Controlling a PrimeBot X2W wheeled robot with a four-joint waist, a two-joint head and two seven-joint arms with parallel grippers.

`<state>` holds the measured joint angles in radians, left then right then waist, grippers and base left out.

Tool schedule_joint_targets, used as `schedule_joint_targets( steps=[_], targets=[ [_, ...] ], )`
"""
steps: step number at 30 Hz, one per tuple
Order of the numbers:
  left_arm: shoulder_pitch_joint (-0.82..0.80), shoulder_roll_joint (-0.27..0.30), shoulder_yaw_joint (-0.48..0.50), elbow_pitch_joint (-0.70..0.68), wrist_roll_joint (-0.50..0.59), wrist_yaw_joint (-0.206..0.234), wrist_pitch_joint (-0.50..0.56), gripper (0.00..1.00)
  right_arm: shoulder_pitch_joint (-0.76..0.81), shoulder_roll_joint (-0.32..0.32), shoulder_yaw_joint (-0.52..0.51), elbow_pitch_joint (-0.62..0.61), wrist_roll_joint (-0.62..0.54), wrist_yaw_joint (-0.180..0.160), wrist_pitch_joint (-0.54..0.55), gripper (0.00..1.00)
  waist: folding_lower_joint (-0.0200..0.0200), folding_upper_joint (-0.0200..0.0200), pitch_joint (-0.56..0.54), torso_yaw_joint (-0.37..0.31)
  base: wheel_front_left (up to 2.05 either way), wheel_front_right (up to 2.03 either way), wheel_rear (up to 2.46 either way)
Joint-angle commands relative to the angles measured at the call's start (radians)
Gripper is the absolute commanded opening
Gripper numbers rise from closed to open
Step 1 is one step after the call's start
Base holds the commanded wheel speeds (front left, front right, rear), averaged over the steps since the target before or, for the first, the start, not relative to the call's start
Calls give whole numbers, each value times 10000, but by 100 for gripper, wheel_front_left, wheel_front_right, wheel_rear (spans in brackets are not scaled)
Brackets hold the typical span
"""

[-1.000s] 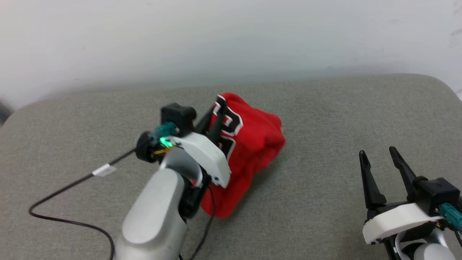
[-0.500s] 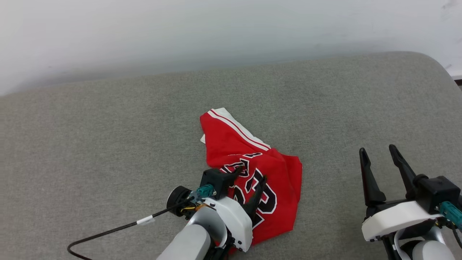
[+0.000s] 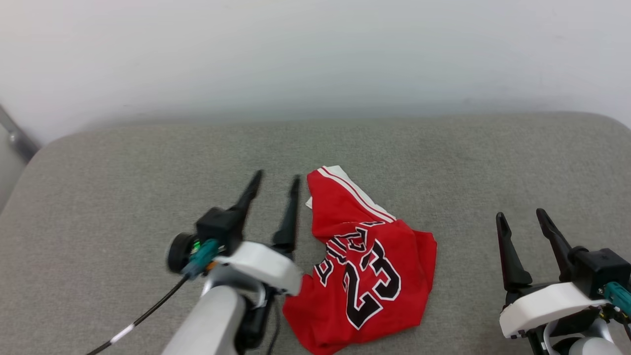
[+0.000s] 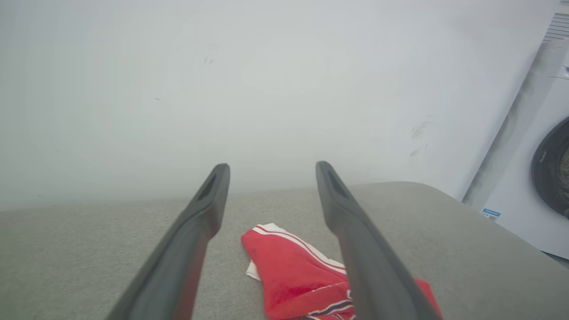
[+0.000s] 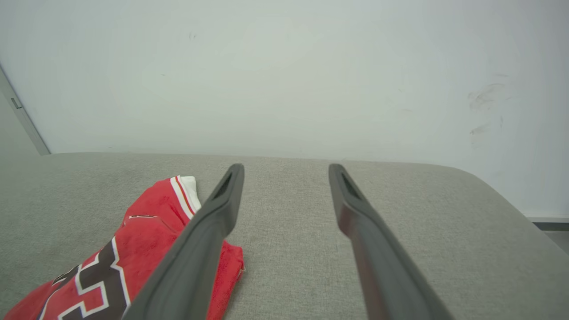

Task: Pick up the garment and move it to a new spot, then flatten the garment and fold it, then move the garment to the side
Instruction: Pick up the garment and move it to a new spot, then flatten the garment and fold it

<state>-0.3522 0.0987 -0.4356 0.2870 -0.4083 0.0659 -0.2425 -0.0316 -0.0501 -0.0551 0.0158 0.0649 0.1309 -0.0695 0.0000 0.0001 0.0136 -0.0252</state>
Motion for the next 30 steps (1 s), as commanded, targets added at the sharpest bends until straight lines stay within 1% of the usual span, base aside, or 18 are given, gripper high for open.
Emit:
schedule_joint_targets(
  steps=[1,3,6,9,12,19,30],
  targets=[
    [319,214,225,-154,48,200,-71,100,149,-2,-3,-16,-19,-3,32,100,0,-1,-146,132,0,0,0],
    [632,499,617,-322,-30,501,-102,100,198,-3,-10,-37,24,-3,55,100,0,-1,-199,187,0,0,0],
    [1144,914,1020,-583,-34,802,-127,100,289,-2,0,-51,62,-3,69,100,0,-1,-268,220,0,0,0],
    [1638,1272,1186,-804,-15,937,-76,100,429,-3,-47,-25,110,-3,102,100,0,-1,-367,226,0,0,0],
    [2044,1506,1115,-989,41,989,73,100,587,-2,-95,23,126,-3,140,100,0,-1,-460,212,0,0,0],
    [2409,1564,1008,-1300,1,1076,253,100,756,-2,-74,-24,88,-3,239,100,0,-1,-550,183,0,0,0],
    [2436,1598,960,-1453,-45,1156,285,100,660,-2,-124,-119,69,-3,343,100,0,-1,-549,121,0,0,0]
  ],
)
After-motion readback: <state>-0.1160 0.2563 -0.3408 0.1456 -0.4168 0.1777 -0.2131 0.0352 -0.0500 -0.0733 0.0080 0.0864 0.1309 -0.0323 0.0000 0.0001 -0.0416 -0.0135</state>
